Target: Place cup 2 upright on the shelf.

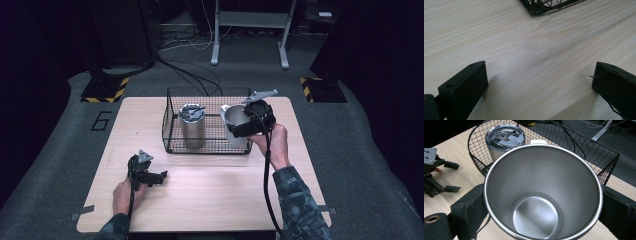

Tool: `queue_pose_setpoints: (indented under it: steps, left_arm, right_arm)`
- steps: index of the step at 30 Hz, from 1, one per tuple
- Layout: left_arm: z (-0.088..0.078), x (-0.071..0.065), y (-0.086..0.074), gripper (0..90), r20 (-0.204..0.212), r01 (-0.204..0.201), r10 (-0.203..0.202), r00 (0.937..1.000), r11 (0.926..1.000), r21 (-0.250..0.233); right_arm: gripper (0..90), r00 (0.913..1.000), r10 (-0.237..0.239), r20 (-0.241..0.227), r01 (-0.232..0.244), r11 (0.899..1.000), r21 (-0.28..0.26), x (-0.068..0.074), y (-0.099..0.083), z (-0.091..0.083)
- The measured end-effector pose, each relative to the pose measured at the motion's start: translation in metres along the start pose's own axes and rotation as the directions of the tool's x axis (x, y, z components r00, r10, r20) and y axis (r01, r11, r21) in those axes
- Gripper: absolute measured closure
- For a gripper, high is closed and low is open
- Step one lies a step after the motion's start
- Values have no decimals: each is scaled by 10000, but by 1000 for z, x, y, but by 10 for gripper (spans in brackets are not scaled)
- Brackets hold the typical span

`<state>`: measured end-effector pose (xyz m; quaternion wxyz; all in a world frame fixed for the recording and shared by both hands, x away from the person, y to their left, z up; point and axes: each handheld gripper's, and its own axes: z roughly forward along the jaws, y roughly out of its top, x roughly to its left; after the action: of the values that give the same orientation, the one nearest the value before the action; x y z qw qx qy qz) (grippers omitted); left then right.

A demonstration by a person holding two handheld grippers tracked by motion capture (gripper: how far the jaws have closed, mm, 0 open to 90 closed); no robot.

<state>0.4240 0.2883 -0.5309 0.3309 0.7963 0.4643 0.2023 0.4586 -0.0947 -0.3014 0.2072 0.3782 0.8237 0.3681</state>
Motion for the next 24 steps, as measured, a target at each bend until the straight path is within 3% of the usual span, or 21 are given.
queue_pose_setpoints:
  steps: [10, 24]
  left_arm:
    - [0, 0, 0, 2, 13, 14, -14, 10000, 10000, 22]
    - [0, 0, 0, 2, 32, 41, -41, 10000, 10000, 27]
  right_arm:
    - [61, 9997, -196, 164, 193, 9996, 208, -7, 13, 18]
    - [61, 9996, 74, 278, -90, 9982, 598, -16, 21, 51]
